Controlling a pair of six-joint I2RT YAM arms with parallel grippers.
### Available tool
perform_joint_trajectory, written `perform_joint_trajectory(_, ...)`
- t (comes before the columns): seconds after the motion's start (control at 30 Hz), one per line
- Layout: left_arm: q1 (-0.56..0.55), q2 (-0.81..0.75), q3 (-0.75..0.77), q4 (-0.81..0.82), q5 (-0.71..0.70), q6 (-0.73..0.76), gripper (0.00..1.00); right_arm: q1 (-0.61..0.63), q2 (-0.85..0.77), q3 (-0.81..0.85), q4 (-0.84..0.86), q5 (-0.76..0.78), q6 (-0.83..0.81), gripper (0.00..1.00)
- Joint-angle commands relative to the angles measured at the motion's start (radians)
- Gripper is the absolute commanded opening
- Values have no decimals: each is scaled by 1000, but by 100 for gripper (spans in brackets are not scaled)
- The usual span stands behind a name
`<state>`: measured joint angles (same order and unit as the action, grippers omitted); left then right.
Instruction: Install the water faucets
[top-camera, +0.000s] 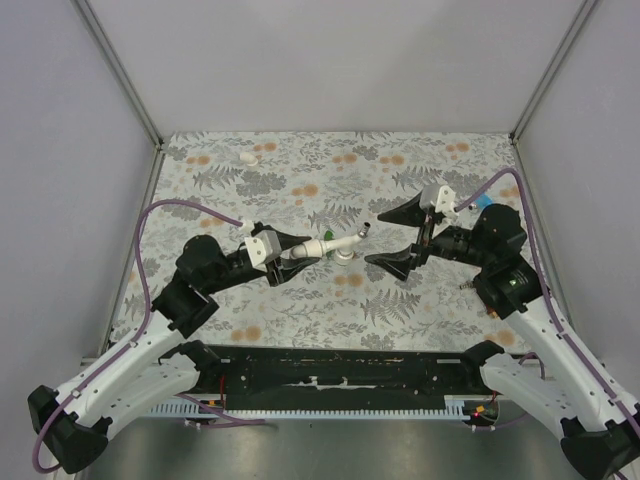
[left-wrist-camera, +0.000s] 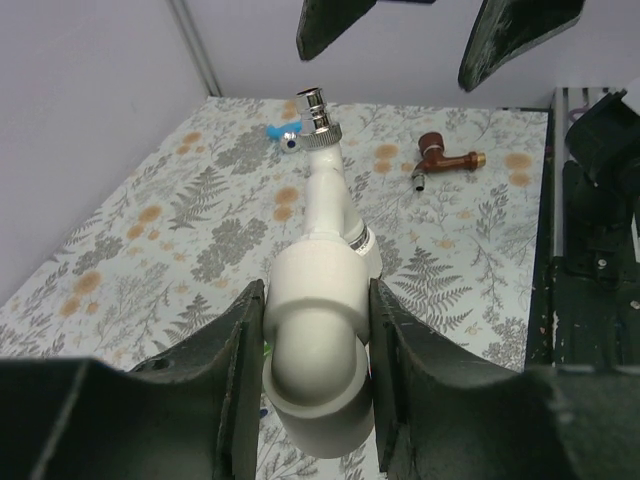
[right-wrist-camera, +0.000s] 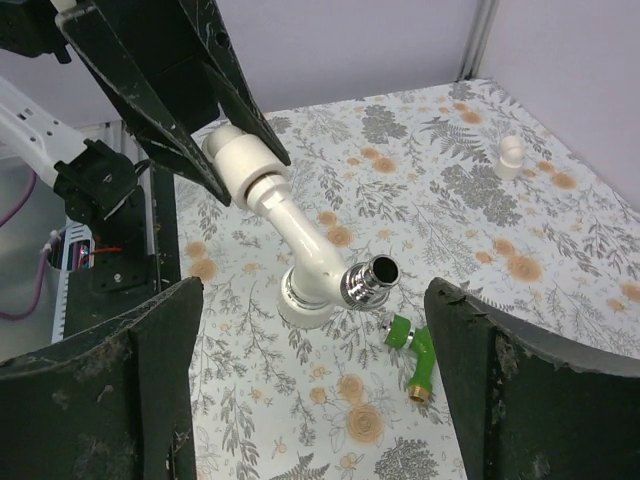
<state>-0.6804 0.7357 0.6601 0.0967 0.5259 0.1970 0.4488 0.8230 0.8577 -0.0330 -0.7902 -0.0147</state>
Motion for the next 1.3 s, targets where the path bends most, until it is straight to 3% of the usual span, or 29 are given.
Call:
perform_joint_trajectory(0.0, -1, -4, 16, 172, 100, -85, 2, -2, 45, -22, 25, -102, -59, 98)
perform_joint_trajectory(0.27, -1, 16, 16, 230, 220, -137, 2, 7, 110, -42, 211, -271, 73, 97)
perform_joint_trajectory(0.47, -1, 16, 15, 232, 235, -128, 2, 40, 171, -28, 317, -329, 191, 84)
perform_joint_trajectory(0.77, -2, -24, 3, 218, 237, -59, 2, 59, 284, 1, 378, -316, 427, 41)
perform_joint_trajectory(0.9, -2, -55, 18, 109, 220, 71, 2, 59, 363, 46, 334, -282, 615, 5)
perform_joint_trajectory(0.93, -2, -59, 19, 88, 215, 93, 2, 57, 381, 52, 338, -279, 686, 0)
perform_joint_trajectory(1.1, -2, -82, 27, 20, 209, 174, 2, 59, 473, 9, 528, -287, 1036, 0)
perform_joint_trajectory(1.27, -2, -96, 29, 12, 151, 174, 2, 50, 470, 7, 587, -274, 1041, 27)
